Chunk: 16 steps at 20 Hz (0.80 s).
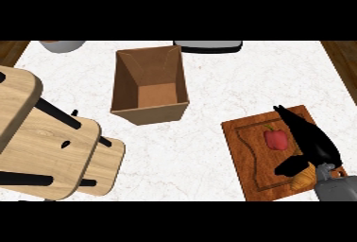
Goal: Pick the bell pepper from the cutting board and place it in the cardboard box
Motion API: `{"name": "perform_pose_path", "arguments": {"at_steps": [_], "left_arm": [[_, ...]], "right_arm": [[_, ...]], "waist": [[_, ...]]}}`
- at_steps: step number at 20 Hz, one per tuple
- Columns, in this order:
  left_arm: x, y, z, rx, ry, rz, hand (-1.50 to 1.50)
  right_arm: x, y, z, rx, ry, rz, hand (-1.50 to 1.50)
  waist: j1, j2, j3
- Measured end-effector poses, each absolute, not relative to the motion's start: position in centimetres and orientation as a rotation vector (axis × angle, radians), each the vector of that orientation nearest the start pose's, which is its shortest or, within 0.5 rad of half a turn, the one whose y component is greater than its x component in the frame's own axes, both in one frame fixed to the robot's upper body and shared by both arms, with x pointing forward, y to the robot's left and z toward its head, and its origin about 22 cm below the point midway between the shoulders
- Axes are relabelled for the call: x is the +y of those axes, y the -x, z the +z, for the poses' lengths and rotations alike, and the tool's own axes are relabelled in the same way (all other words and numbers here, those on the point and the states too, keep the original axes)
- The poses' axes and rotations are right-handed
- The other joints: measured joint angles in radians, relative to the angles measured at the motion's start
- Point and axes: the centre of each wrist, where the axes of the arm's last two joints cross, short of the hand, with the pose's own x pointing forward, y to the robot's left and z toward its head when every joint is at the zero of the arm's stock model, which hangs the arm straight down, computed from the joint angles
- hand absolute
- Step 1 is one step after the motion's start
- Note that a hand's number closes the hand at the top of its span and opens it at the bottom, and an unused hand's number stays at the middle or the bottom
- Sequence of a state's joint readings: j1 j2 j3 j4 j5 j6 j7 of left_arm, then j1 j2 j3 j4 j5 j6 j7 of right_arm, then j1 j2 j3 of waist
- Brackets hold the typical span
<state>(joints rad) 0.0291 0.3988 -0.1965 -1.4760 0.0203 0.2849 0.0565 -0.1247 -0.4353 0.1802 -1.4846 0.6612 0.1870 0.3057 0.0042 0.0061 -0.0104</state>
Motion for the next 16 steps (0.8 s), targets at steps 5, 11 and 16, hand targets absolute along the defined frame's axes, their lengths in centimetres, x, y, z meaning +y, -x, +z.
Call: {"name": "perform_pose_path", "arguments": {"at_steps": [5,11,16], "left_arm": [[28.8,-22.9,-1.2,-1.388,-0.397,-0.211,0.00],[28.8,-22.9,-1.2,-1.391,-0.404,-0.216,0.00],[29.1,-23.1,-1.1,-1.382,-0.398,-0.213,0.00]], "right_arm": [[-28.3,-27.3,2.2,-1.043,0.742,1.022,-1.50],[-28.1,-27.7,0.8,-1.049,0.716,1.027,1.50],[-28.7,-27.4,0.2,-1.118,0.855,1.030,1.50]], "waist": [[0.001,0.000,0.001],[0.001,-0.002,0.000],[0.000,-0.005,-0.002]]}}
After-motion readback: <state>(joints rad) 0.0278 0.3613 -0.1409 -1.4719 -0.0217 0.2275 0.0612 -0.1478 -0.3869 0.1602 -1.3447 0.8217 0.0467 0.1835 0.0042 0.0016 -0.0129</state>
